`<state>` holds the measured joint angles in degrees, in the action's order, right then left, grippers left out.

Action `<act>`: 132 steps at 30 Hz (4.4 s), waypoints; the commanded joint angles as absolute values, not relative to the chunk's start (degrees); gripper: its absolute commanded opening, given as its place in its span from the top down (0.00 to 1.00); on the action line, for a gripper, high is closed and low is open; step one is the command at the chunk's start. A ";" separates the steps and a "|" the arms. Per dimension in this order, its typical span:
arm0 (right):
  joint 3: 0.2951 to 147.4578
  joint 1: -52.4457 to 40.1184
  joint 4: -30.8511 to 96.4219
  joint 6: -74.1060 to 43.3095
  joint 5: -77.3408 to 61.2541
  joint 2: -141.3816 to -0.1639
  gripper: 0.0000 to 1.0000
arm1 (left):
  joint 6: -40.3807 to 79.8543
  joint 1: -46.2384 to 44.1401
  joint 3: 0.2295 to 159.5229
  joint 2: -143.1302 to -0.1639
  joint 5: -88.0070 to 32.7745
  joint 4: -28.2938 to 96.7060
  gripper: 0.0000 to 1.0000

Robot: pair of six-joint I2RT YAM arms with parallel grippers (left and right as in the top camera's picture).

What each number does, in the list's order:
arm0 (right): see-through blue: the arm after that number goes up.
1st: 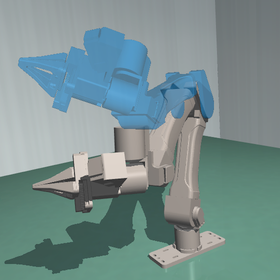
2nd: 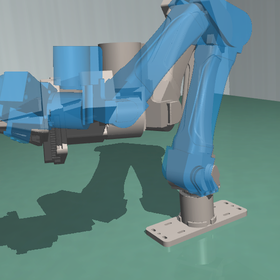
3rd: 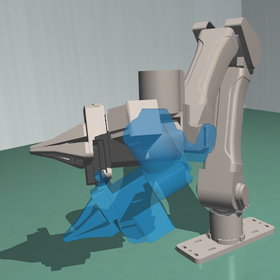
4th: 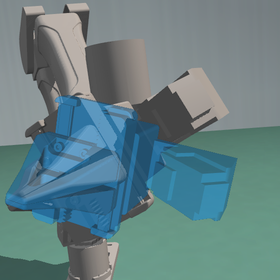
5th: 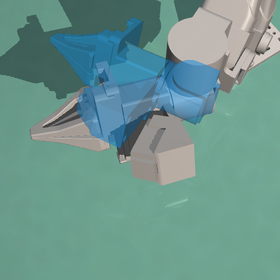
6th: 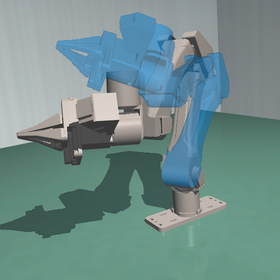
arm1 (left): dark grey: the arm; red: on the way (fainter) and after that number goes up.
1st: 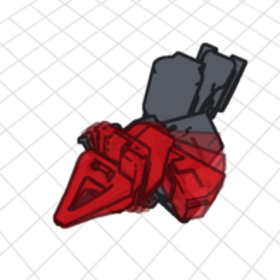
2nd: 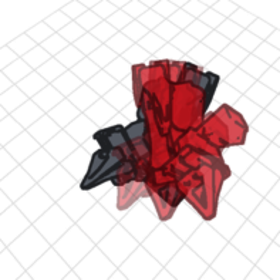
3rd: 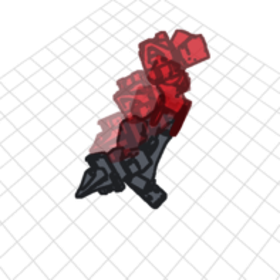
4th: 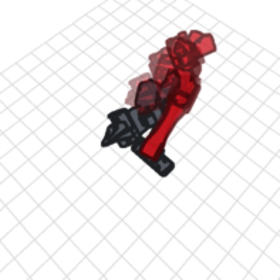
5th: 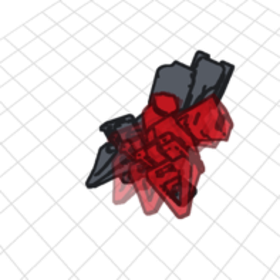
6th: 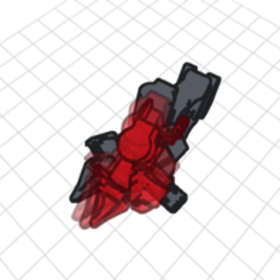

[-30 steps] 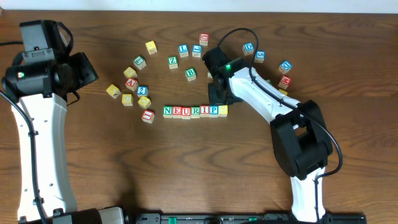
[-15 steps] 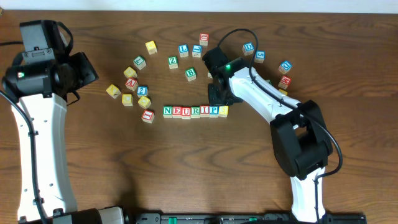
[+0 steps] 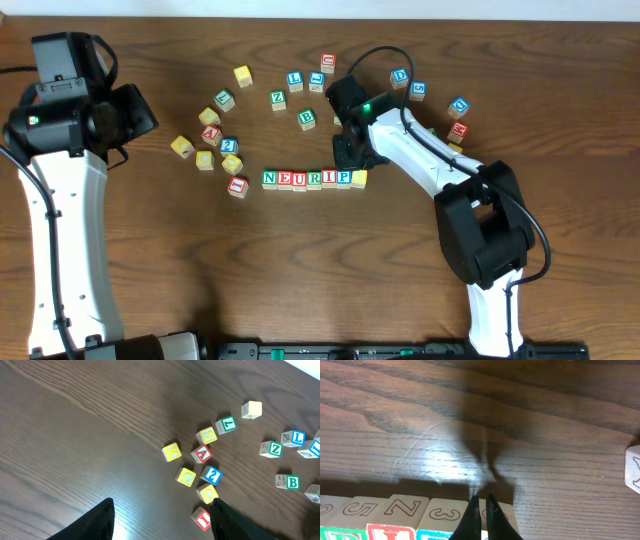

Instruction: Spell out NEURIPS

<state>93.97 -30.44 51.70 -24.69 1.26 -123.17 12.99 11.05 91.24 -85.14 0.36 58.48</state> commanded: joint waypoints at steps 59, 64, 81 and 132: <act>93.19 -25.23 57.36 -27.62 -2.57 -122.19 0.98 | 11.81 11.25 92.09 -85.73 0.91 58.41 0.40; 93.19 -25.23 56.64 -27.07 -2.83 -122.19 0.98 | 11.84 11.25 92.09 -85.73 0.91 58.41 0.40; 93.19 -27.29 52.66 -20.88 -3.60 -122.21 0.99 | 11.84 11.25 92.09 -85.73 0.91 58.39 0.40; 93.19 -28.99 52.99 -18.28 -3.79 -122.21 0.99 | 11.81 11.25 92.05 -85.73 0.91 58.41 0.40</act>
